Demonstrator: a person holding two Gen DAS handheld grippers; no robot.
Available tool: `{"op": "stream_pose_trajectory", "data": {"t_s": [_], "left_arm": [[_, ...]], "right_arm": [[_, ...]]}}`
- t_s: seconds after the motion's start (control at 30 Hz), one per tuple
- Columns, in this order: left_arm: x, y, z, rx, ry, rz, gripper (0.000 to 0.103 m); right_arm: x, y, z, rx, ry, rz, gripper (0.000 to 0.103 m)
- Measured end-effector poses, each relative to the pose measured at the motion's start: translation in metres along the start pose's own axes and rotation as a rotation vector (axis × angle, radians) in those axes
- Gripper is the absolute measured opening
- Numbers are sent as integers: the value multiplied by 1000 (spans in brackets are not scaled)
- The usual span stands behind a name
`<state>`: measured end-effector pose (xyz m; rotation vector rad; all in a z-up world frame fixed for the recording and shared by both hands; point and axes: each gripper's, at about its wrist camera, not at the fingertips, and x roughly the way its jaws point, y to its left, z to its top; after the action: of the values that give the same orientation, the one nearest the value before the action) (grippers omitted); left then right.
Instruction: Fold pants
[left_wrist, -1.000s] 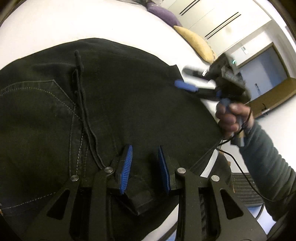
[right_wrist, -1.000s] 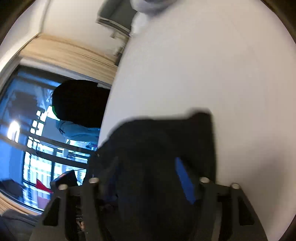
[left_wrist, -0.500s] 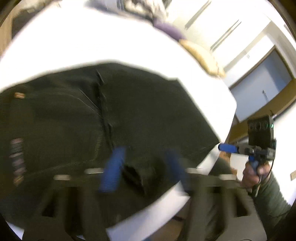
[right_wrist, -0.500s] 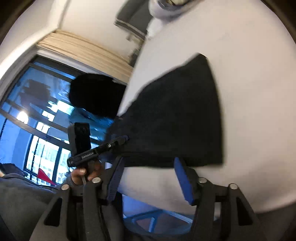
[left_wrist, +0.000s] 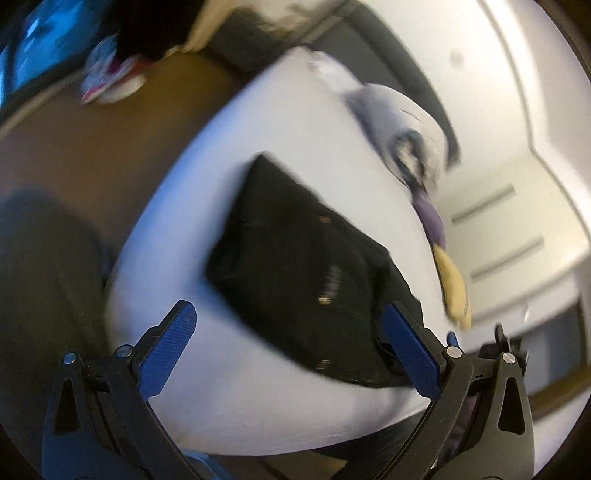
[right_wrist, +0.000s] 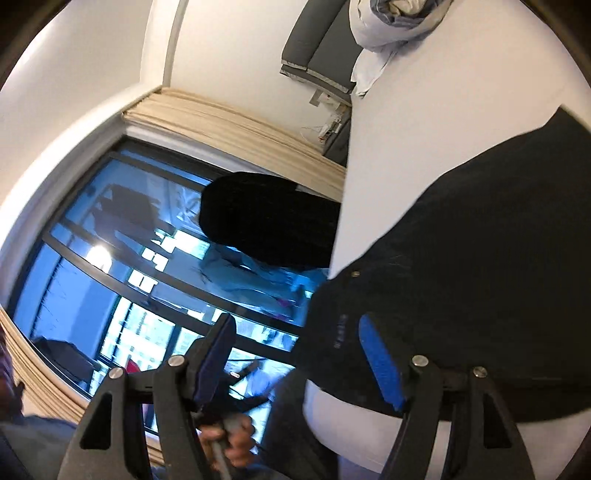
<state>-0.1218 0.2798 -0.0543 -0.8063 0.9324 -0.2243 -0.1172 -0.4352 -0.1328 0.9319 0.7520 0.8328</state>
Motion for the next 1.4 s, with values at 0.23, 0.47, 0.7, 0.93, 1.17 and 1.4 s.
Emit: {"op": "stream_pose_trajectory", "data": {"t_s": [0.23, 0.47, 0.7, 0.93, 1.17, 1.4], "left_arm": [[32, 39, 3, -170, 66, -65, 101], [53, 54, 7, -278, 41, -152, 86], [84, 64, 10, -409, 94, -135, 27], [96, 75, 15, -489, 104, -164, 17], [92, 49, 37, -386, 92, -151, 14], [83, -14, 62, -179, 73, -92, 13]], "right_arm": [[15, 0, -12, 33, 41, -4, 72], [13, -9, -7, 79, 21, 8, 71], [15, -7, 0, 58, 34, -39, 70], [18, -15, 27, 37, 78, -280, 70], [38, -49, 54, 79, 181, -413, 70], [46, -78, 41, 96, 224, -464, 64]]}}
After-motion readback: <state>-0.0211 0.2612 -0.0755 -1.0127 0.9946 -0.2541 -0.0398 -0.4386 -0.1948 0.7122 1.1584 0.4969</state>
